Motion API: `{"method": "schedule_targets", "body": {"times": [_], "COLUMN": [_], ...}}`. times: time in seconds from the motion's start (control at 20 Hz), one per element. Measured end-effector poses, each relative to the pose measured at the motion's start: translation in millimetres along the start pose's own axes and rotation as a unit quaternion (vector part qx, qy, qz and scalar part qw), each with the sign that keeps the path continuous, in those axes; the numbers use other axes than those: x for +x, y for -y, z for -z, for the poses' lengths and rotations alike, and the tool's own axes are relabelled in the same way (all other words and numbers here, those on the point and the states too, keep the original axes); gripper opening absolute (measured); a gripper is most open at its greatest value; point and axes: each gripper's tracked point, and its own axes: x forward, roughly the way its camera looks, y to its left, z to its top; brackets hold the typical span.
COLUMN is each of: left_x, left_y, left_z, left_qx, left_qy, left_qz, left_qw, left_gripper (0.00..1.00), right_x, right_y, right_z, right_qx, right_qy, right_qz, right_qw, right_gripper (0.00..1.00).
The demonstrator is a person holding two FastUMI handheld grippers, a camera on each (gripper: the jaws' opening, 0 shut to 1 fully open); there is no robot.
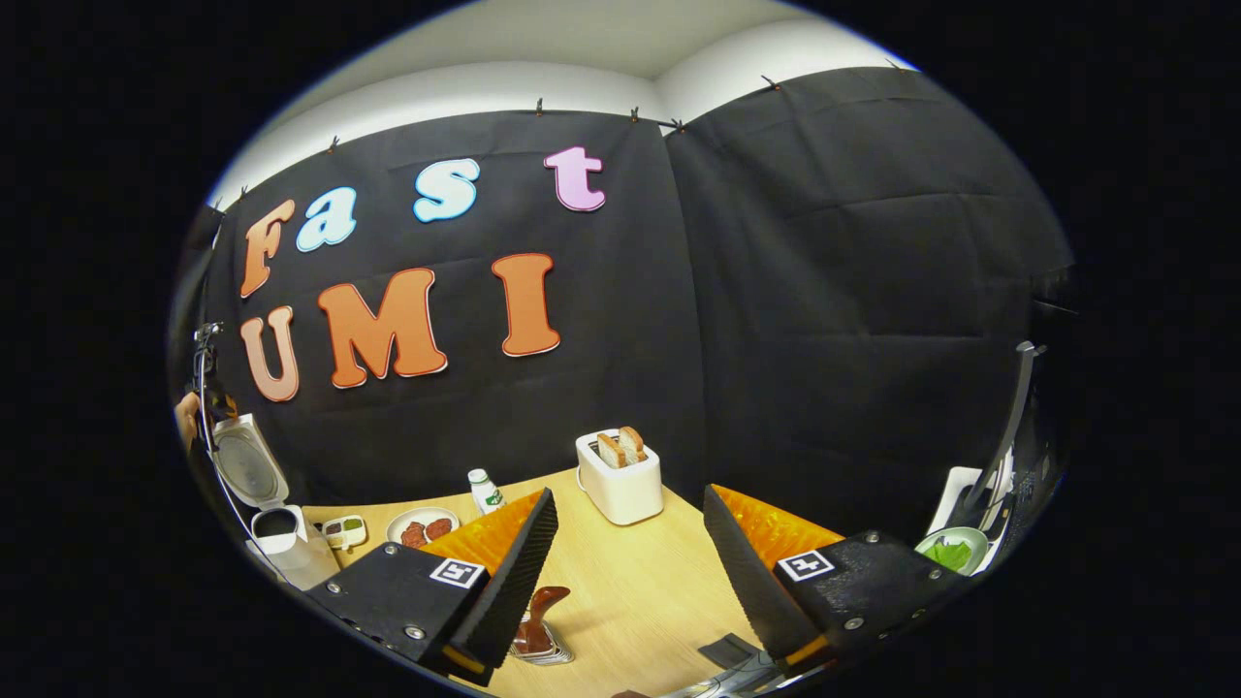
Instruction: Close the left gripper, press the button to open the rice cooker; take a wooden spoon from the chopstick holder with the right hand, scoop a spoonful of rice and pour it into the rice cooker, then put the wooden spoon back into the chopstick holder.
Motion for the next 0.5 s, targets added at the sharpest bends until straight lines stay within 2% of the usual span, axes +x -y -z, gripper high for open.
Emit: {"method": "schedule_targets", "body": {"times": [0.1,0.25,0.35,0.4,0.5], "left_x": [-15.0,-46.7,-60.5,-66.2,-73.1], "left_y": [7.0,27.6,34.3,36.0,39.1], "left_z": [20.3,74.0,105.5,119.4,140.4], "left_qx": [-0.006,-0.006,0.017,0.024,0.031], "left_qy": [-0.033,-0.102,-0.121,-0.127,-0.133], "left_qz": [0.022,0.068,0.072,0.07,0.065], "left_qw": [0.999,0.992,0.99,0.989,0.988], "left_gripper": [1.0,1.0,0.99,0.94,0.95], "right_x": [6.1,15.9,21.9,25.0,29.9], "right_y": [-1.8,-6.2,-7.9,-9.4,-11.6], "right_z": [1.8,9.8,11.3,12.0,13.0], "right_qx": [0.002,0.003,0.0,0.0,-0.001], "right_qy": [-0.001,-0.009,-0.013,-0.014,-0.016], "right_qz": [-0.009,-0.028,-0.04,-0.046,-0.057], "right_qw": [1.0,1.0,0.999,0.999,0.998], "right_gripper": [0.94,0.94,0.94,0.94,0.94]}}
